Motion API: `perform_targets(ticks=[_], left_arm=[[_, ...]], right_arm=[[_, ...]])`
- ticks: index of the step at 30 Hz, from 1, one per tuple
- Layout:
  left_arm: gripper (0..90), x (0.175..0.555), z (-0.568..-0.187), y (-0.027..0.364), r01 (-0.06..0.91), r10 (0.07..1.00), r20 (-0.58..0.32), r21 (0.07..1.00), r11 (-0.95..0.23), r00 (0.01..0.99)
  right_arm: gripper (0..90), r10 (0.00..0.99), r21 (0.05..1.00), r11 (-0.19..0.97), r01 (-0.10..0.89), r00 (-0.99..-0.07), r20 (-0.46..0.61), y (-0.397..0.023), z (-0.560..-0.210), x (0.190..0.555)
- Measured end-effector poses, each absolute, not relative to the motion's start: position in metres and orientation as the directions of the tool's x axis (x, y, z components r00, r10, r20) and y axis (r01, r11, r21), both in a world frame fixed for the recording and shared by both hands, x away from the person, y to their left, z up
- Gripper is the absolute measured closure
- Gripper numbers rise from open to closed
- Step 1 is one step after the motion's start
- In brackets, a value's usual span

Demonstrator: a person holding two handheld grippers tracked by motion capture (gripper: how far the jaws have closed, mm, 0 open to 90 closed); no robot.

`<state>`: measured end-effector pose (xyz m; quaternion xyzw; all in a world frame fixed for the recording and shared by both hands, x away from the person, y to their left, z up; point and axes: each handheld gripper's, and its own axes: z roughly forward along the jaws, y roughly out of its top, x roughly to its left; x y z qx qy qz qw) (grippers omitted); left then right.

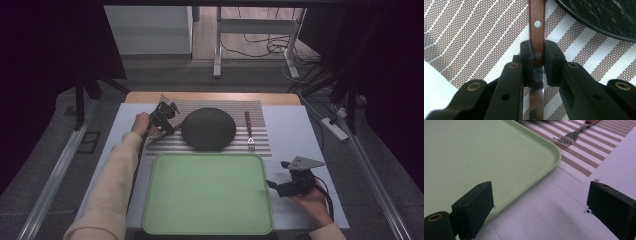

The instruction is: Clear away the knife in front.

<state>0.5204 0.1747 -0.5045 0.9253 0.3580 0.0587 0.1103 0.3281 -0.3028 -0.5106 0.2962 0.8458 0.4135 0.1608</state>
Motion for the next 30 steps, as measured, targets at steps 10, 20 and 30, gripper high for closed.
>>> perform_targets(ticks=[10,20,30], left_arm=[[78.0,0.511,-0.495,0.193,0.658,0.686,0.034,0.255,-0.709,0.726],[78.0,0.488,-0.479,0.206,0.643,0.680,0.046,0.286,-0.711,0.732],[78.0,0.453,-0.457,0.200,0.611,0.660,0.032,0.348,-0.711,0.751]], right_arm=[[7.0,0.634,0.795,0.482,0.368,-0.773,-0.027,-0.303,-0.511,0.328],[7.1,0.635,0.794,0.482,0.370,-0.772,-0.025,-0.302,-0.511,0.328],[7.1,0.636,0.795,0.479,0.372,-0.772,-0.021,-0.303,-0.511,0.329]])
